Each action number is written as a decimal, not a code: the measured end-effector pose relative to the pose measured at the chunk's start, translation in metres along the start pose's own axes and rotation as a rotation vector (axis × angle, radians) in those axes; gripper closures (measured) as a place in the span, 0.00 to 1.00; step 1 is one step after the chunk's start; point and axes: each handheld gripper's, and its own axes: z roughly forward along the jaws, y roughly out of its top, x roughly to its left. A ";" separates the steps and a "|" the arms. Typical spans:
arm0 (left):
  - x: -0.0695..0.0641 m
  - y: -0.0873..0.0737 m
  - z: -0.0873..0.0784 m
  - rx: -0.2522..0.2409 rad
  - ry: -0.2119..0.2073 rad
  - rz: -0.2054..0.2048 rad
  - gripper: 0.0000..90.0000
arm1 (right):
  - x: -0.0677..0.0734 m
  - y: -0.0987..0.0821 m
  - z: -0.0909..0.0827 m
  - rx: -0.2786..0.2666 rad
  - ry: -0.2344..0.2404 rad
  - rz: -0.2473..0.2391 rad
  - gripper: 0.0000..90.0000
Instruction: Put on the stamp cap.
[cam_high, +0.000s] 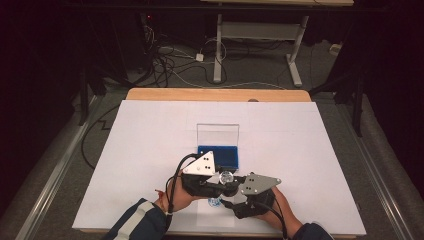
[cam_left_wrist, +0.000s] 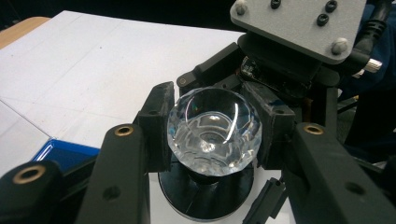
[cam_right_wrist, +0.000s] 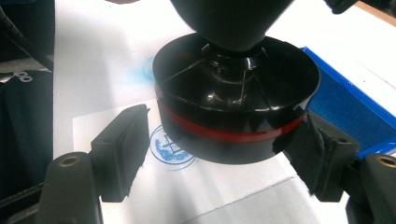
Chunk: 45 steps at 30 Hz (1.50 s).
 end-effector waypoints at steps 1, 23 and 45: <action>0.000 0.000 0.000 0.000 0.000 0.000 0.60 | 0.000 0.000 0.000 0.002 -0.001 -0.002 0.28; 0.000 0.004 -0.008 -0.030 0.014 -0.002 0.60 | -0.002 -0.002 0.004 0.013 0.003 0.019 0.22; 0.007 0.003 -0.032 -0.047 0.056 -0.003 0.60 | -0.009 -0.007 -0.020 -0.005 -0.067 0.012 0.18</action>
